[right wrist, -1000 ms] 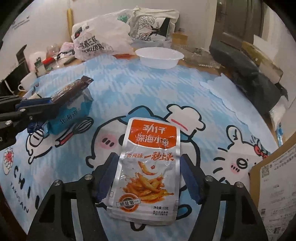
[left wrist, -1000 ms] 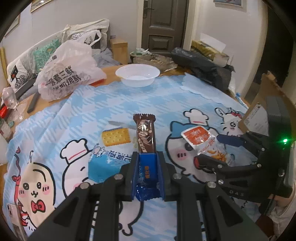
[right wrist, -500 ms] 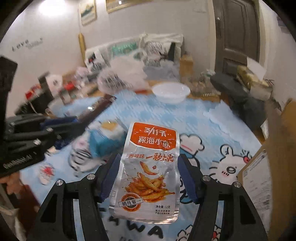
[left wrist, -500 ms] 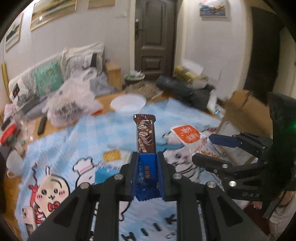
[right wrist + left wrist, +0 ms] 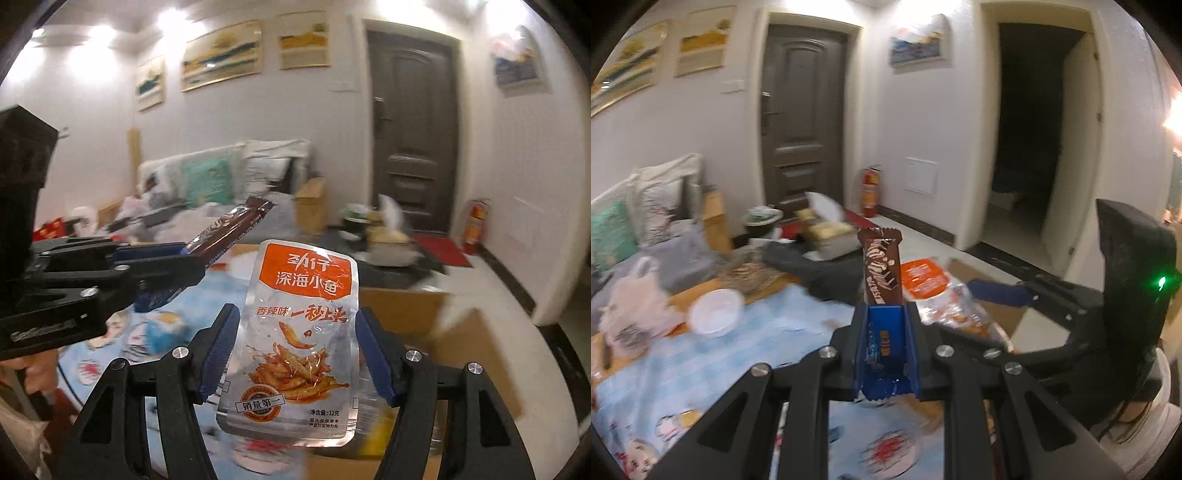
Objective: Organize snacks
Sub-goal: 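Carry both snacks into the cardboard box and open both grippers, then move both grippers to the blue cracker pack on the cloth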
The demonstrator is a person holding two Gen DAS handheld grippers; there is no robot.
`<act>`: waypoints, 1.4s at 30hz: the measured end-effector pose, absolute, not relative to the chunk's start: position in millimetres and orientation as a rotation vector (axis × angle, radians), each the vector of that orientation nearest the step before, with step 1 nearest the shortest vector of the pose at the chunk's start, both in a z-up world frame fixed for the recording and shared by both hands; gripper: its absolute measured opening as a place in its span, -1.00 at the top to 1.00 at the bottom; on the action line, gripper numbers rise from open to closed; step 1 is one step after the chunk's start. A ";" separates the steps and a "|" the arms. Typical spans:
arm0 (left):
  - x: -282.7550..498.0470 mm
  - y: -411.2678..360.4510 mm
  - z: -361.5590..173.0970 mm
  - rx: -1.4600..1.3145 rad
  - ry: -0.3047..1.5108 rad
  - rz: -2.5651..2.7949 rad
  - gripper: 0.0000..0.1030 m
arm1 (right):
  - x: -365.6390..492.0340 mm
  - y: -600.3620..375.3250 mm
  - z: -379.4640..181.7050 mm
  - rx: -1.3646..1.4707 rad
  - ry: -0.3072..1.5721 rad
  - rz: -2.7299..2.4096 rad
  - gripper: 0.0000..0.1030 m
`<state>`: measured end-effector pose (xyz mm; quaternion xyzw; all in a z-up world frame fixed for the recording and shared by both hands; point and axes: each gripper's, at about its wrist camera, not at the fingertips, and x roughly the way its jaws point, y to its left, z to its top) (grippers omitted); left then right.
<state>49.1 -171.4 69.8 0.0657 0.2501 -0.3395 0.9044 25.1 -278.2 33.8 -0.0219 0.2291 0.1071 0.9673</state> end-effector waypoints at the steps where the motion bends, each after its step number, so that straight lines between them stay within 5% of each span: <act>1: 55.5 -188.7 65.0 0.129 0.542 -0.722 0.68 | 27.1 -289.9 32.1 -0.040 0.471 0.198 -0.19; 14: 103.9 -274.5 0.2 0.192 0.799 -0.713 0.66 | 67.3 -361.3 -34.3 -0.021 0.616 0.115 -0.20; 16: 106.0 -276.8 -2.4 0.191 0.817 -0.709 0.51 | 72.2 -361.3 -39.5 -0.028 0.621 0.111 -0.24; 18: 109.1 -276.1 -2.1 0.191 0.813 -0.708 0.15 | 73.6 -361.2 -42.9 -0.027 0.624 0.115 -0.25; 23: 103.4 -266.0 3.6 0.184 0.782 -0.703 -0.02 | 70.7 -363.1 -41.9 -0.004 0.605 0.130 -0.29; 27: 95.2 -250.3 13.1 0.170 0.750 -0.691 -0.40 | 61.7 -360.3 -36.5 -0.001 0.593 0.129 -0.33; 42: 52.5 -107.0 60.5 0.156 0.562 -0.524 -0.68 | 26.2 -261.2 7.8 -0.066 0.484 0.258 -0.35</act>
